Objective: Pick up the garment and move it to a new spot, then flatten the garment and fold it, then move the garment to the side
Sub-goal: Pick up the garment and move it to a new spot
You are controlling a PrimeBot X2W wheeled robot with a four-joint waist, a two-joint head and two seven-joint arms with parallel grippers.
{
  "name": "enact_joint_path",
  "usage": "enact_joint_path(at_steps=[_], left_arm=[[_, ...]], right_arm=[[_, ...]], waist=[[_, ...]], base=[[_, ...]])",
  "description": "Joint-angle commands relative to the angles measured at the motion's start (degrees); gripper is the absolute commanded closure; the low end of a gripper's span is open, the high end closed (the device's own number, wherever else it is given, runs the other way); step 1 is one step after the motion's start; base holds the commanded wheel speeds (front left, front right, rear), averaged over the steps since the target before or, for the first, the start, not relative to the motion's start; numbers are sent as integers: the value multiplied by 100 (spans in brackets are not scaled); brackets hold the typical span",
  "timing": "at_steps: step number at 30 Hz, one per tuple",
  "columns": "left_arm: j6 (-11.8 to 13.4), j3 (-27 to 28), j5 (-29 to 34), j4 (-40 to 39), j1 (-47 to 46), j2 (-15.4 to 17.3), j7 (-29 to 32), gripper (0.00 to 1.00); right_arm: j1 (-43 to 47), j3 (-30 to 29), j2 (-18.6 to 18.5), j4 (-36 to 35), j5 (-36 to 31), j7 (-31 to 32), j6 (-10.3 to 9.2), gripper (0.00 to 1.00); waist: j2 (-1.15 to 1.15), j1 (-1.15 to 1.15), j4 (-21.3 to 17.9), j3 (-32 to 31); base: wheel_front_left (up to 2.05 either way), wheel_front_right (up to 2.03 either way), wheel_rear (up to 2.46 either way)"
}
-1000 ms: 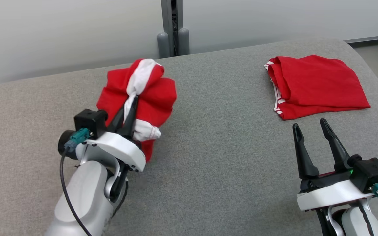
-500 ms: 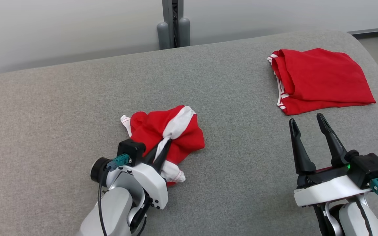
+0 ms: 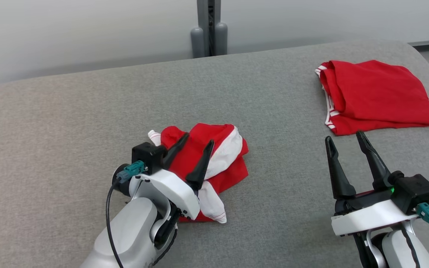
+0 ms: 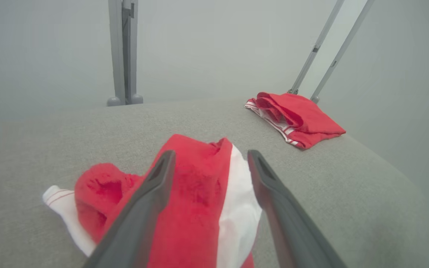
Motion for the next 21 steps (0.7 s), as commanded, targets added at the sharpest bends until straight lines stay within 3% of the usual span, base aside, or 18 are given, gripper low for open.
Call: enact_joint_path(at_steps=[1, 9, 15, 21], left_arm=[[-22, 96, -36, -101, -90, 37, -58, 0], [346, 612, 87, -777, 283, 320, -138, 0], [684, 1264, 291, -1595, 1059, 556, -139, 0], [878, 1866, 680, -2184, 1836, 555, -141, 0]], right_arm=[[-15, 20, -29, 25, 40, -35, 0, 0], [95, 119, -39, 68, 175, -35, 0, 0], [195, 151, -77, 98, 292, -35, 0, 0], [367, 139, -61, 130, 353, -35, 1, 0]], waist=[[0, 0, 132, -105], [0, 0, 519, -354], [0, 0, 878, -547], [0, 0, 1071, -678]], base=[[0, 0, 0], [0, 0, 0], [0, 0, 0], [0, 0, 0]])
